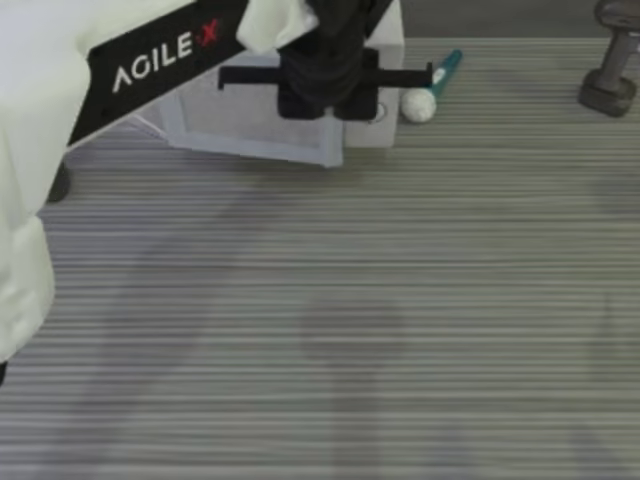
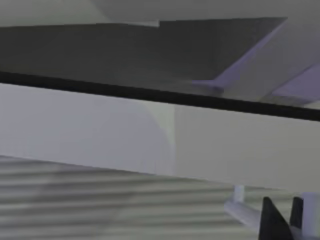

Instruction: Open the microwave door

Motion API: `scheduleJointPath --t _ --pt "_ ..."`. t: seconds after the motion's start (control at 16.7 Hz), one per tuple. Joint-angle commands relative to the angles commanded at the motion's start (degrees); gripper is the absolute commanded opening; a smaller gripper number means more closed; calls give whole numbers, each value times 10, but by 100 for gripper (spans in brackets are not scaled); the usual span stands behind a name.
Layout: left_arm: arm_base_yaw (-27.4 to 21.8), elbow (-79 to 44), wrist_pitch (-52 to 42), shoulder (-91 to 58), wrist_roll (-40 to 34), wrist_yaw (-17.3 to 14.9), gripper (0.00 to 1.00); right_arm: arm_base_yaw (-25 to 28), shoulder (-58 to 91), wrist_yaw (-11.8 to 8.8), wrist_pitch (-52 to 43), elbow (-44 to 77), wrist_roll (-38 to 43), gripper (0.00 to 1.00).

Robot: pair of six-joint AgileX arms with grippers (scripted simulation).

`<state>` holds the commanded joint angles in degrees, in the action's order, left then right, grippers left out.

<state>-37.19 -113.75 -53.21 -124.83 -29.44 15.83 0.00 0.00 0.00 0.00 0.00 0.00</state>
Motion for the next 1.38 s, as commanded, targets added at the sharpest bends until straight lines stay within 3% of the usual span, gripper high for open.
scheduleJointPath --t 1.38 --pt "4 44 26 30 27 -11 0 0 0 0 0 0 0 100"
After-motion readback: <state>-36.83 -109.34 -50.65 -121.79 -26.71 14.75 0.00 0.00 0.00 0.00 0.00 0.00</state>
